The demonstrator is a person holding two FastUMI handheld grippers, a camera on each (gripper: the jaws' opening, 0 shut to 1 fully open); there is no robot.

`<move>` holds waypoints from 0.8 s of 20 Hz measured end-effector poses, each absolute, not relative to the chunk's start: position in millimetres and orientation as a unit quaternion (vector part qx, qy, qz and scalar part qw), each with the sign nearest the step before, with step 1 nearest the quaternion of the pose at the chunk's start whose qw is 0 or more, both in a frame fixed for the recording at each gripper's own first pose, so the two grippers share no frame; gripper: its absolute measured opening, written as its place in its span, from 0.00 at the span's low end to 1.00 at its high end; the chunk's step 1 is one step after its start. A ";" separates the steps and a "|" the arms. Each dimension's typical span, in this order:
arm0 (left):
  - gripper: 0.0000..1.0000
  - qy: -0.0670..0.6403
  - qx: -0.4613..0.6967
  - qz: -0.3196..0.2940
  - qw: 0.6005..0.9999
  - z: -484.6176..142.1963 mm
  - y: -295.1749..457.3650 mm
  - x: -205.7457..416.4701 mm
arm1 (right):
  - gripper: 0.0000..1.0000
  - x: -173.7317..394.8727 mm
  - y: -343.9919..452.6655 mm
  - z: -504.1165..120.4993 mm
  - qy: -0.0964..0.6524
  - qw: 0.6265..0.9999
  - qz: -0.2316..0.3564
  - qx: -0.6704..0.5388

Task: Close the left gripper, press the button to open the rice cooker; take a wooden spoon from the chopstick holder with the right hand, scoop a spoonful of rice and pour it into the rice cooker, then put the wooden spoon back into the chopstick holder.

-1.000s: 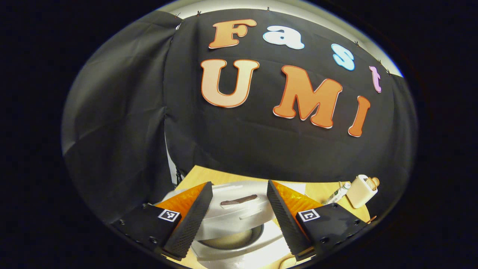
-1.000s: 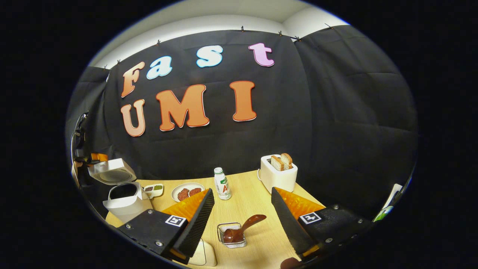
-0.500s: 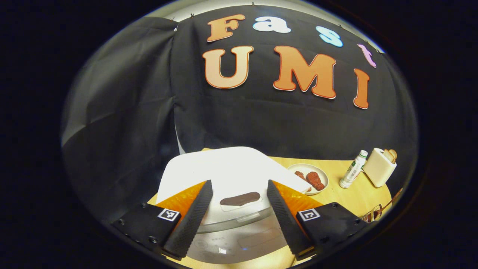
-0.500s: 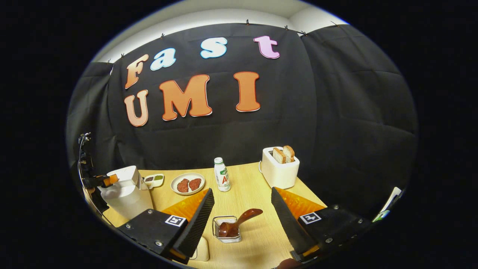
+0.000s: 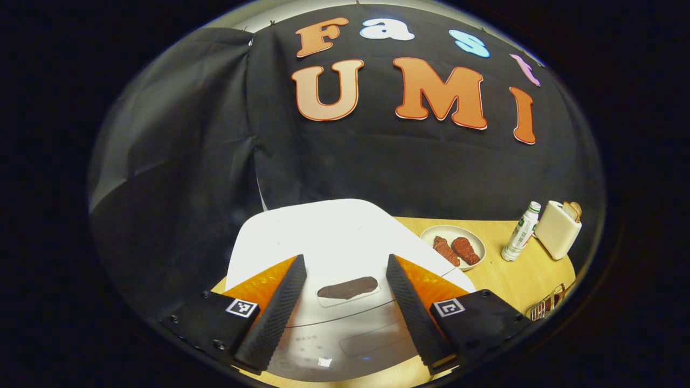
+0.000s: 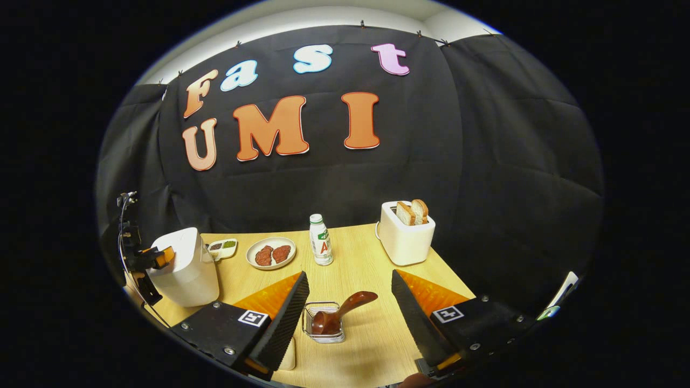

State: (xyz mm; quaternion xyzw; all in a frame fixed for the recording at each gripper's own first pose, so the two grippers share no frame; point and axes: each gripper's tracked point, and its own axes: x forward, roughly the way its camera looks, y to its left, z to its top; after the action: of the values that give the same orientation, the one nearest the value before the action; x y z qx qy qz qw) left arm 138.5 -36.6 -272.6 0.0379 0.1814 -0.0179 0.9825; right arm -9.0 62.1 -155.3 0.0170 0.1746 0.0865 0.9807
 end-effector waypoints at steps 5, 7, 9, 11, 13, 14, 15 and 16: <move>1.00 0.193 0.043 -0.015 0.980 -254.9 -24.7 124.2 | 0.95 -7.5 65.0 -146.2 0.164 0.982 0.084 0.029; 1.00 0.183 0.031 -0.025 0.982 -236.1 -23.1 116.8 | 0.95 -6.3 68.0 -137.6 0.155 0.984 0.085 0.030; 1.00 0.171 0.016 -0.038 0.984 -212.5 -21.3 110.4 | 0.95 -4.1 68.4 -126.4 0.142 0.986 0.084 0.026; 1.00 0.163 0.010 -0.045 0.986 -186.6 -16.8 101.1 | 0.95 -2.3 68.9 -113.7 0.130 0.988 0.082 0.027; 1.00 0.134 0.011 -0.031 0.990 -150.9 -1.7 93.0 | 0.95 -0.5 70.4 -101.3 0.120 0.989 0.081 0.032; 1.00 0.116 0.008 -0.030 0.993 -131.3 -0.5 87.7 | 0.95 -0.5 72.2 -95.1 0.115 0.989 0.084 0.033; 1.00 0.099 0.003 -0.031 0.995 -113.2 1.0 80.9 | 0.95 -0.4 73.3 -90.5 0.111 0.990 0.084 0.033; 1.00 0.084 0.000 -0.032 0.996 -98.1 3.3 75.7 | 0.95 -0.2 73.5 -84.5 0.104 0.991 0.082 0.032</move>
State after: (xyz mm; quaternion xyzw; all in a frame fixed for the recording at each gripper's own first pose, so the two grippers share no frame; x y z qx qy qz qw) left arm 75.7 3.3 -98.1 -0.0001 0.0840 -0.0320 0.9960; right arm -0.2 73.5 -84.5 0.0317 0.1044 0.0816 0.9907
